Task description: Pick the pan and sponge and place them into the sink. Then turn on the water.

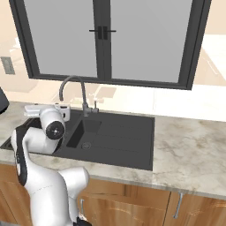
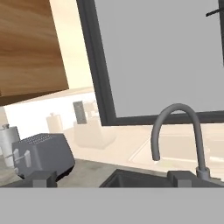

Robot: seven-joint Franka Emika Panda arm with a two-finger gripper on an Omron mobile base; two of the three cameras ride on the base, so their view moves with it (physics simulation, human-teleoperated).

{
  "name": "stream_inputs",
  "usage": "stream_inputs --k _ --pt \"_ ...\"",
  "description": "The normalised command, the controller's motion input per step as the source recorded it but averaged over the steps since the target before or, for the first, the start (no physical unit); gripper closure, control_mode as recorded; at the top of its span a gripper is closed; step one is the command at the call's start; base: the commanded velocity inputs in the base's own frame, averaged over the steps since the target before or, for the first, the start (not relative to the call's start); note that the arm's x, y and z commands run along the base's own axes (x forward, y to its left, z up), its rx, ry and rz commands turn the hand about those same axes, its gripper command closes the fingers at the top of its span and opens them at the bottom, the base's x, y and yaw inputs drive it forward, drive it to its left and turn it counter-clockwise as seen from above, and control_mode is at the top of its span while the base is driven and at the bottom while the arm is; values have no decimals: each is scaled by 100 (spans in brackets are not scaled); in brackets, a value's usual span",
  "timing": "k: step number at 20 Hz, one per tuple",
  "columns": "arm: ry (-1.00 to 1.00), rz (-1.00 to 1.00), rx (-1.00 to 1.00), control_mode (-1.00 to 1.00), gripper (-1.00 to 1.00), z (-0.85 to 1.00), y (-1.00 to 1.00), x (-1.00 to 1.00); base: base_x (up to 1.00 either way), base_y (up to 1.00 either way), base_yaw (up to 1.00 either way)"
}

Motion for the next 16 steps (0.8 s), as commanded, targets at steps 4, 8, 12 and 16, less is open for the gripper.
stream_inputs --k 4,8,12,16 --pt "0 0 0 -100 -100 -16 -23 7 0 0 0" --pt "-1 -3 0 -100 -100 -18 -20 10 0 0 0" --pt "-4 -2 0 -100 -100 -10 -24 8 0 0 0" --pt "-3 -2 0 -100 -100 -9 -23 10 0 0 0"
